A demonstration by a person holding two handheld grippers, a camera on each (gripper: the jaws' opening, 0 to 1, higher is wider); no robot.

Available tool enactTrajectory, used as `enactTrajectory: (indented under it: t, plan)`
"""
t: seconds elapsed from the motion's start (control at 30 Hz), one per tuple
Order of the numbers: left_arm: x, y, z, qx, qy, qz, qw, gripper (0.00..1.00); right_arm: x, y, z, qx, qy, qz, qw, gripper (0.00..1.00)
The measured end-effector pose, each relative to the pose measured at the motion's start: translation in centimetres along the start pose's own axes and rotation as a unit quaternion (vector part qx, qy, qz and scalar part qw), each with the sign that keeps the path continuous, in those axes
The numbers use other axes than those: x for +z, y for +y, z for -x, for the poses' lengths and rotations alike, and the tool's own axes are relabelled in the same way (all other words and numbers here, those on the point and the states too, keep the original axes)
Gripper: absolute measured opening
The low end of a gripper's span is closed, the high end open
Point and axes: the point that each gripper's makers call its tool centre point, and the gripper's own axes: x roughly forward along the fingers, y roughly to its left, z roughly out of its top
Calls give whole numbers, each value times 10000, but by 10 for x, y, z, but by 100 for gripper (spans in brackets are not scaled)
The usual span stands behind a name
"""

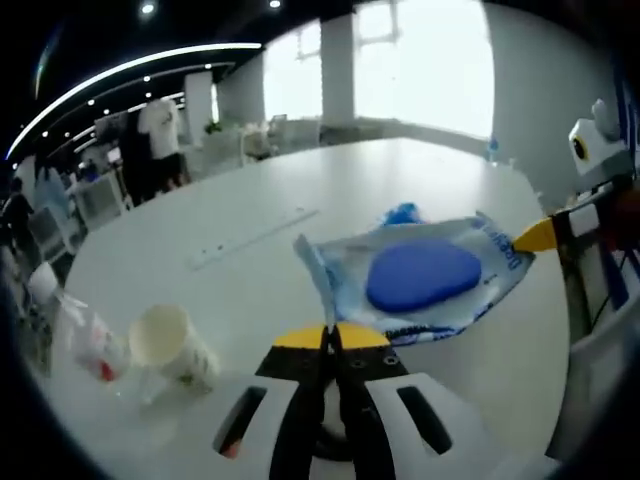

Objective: Arrange the tabletop items into an orderly group along one side of the table until the central work area is clear of visible clutter.

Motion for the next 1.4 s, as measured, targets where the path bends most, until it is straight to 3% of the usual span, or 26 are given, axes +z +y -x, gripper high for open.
enactTrajectory:
  t: [0.2, 0.67, 1.1, 1.4]
  plan:
    - [-3, 5, 15, 218, -56, 200, 9995, 0, 13, 7, -8, 110, -69, 255, 9996, 1]
    - [9, 15, 33, 751, -425, 575, 9946, 0, 50, 16, -31, 288, -277, 621, 9973, 1]
    - [13, 32, 26, 1146, -604, 927, 9872, 0, 73, 19, -64, 389, -268, 926, 9946, 1]
    - [9, 46, 16, 1380, -599, 1044, 9831, 0, 73, 21, -90, 431, -157, 1088, 9930, 1]
